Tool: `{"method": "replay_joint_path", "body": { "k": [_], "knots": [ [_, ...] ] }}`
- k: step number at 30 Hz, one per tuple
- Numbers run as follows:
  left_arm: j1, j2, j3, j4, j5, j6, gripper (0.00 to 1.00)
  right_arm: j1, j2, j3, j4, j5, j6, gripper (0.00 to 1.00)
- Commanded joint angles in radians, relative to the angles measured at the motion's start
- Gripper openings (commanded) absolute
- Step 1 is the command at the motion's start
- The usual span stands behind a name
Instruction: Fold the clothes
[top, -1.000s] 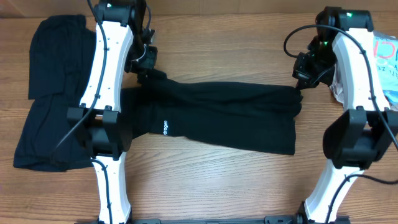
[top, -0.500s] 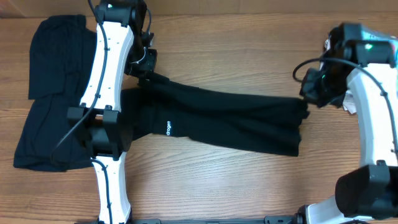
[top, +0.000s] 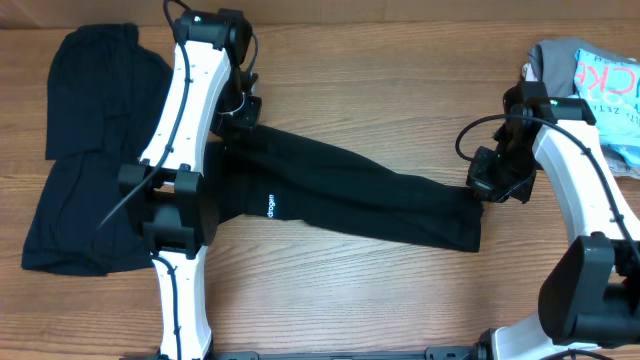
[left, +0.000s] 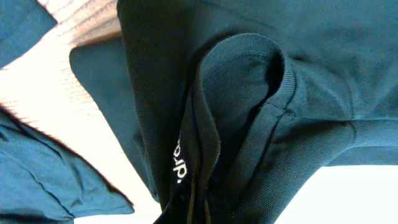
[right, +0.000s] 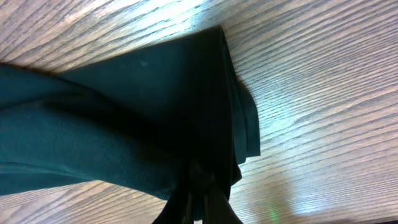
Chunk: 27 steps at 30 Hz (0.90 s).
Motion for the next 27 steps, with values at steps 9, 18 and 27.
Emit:
{"method": "replay_joint_path", "body": {
  "k": [9,18,27],
  "knots": [
    [-0.003,-0.040,-0.173,-0.003,-0.034,-0.014,0.04,-0.003,-0.011,-0.003,0.021,0.021,0.002,0.04],
    [-0.001,-0.039,-0.338,-0.004,-0.033,-0.014,0.08,-0.003,-0.011,-0.003,0.047,0.021,0.002,0.08],
    [0.002,-0.042,-0.357,-0.004,-0.071,-0.069,0.41,-0.003,-0.011,-0.003,0.062,0.021,-0.003,0.53]
  ]
}}
